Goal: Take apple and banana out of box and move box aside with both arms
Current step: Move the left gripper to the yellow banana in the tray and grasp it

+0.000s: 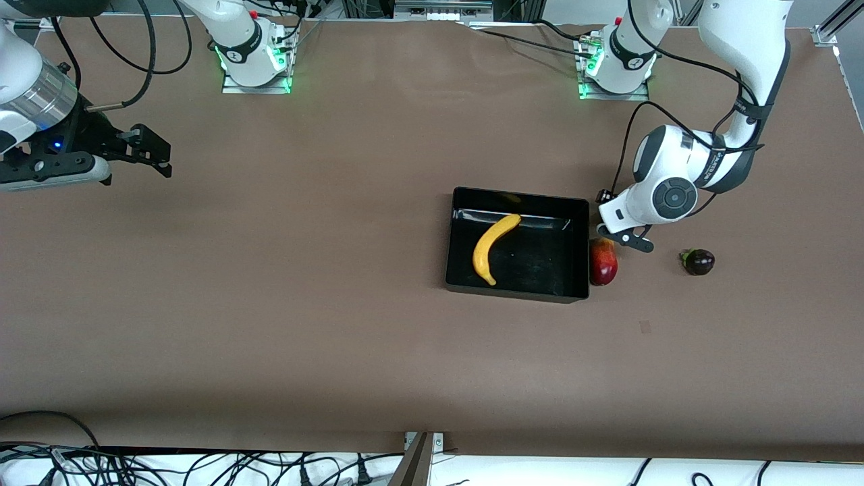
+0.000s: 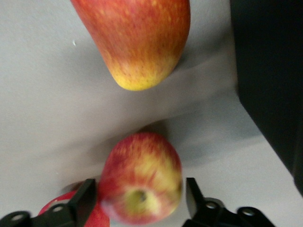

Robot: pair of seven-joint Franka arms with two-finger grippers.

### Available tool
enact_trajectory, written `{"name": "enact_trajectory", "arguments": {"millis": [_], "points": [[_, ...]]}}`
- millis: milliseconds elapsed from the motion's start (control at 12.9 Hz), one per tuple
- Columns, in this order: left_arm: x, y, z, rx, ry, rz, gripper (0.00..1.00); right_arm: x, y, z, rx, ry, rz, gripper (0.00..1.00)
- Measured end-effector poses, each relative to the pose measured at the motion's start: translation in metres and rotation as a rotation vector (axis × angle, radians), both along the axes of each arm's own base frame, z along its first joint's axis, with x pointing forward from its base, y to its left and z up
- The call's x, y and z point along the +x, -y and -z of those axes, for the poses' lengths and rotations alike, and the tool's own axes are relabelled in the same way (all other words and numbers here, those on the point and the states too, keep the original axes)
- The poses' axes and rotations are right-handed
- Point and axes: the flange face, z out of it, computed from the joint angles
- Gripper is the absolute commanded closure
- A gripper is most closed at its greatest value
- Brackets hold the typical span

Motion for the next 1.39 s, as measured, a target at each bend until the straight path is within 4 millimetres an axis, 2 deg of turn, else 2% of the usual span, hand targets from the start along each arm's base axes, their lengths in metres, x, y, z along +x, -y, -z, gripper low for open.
{"name": "enact_trajectory", "arguments": {"millis": [77,155,310,387,465,542,619,697,774,929,1161,1239,1394], "points": [[0.008,0.001,-0.014,0.004,0.0,-0.007,0.0,0.0,0.0,0.0,0.0,0.0,0.0,0.0],[0.021,0.005,-0.04,0.007,-0.001,-0.027,0.0,0.0,0.0,0.0,0.0,0.0,0.0,0.0],[0.056,0.032,-0.119,-0.013,0.02,-0.06,0.0,0.0,0.0,0.0,0.0,0.0,0.0,0.0],[0.068,0.057,-0.155,-0.018,0.052,-0.069,0.0,0.0,0.0,0.0,0.0,0.0,0.0,0.0],[0.073,0.088,-0.176,-0.019,0.091,-0.081,0.0,0.0,0.0,0.0,0.0,0.0,0.0,0.0],[0.073,0.124,-0.182,-0.024,0.126,-0.097,0.0,0.0,0.0,0.0,0.0,0.0,0.0,0.0],[0.071,0.162,-0.174,-0.045,0.161,-0.119,0.0,0.0,0.0,0.0,0.0,0.0,0.0,0.0],[0.067,0.197,-0.156,-0.065,0.186,-0.143,0.0,0.0,0.0,0.0,0.0,0.0,0.0,0.0],[0.063,0.224,-0.131,-0.07,0.199,-0.162,0.0,0.0,0.0,0.0,0.0,0.0,0.0,0.0],[0.06,0.252,-0.077,-0.085,0.212,-0.184,0.0,0.0,0.0,0.0,0.0,0.0,0.0,0.0],[0.055,0.272,-0.011,-0.107,0.214,-0.182,0.0,0.0,0.0,0.0,0.0,0.0,0.0,0.0],[0.051,0.277,0.005,-0.108,0.209,-0.177,0.16,0.0,0.0,0.0,0.0,0.0,0.0,0.0],[0.047,0.282,0.017,-0.108,0.203,-0.171,0.72,0.0,0.0,0.0,0.0,0.0,0.0,0.0]]}}
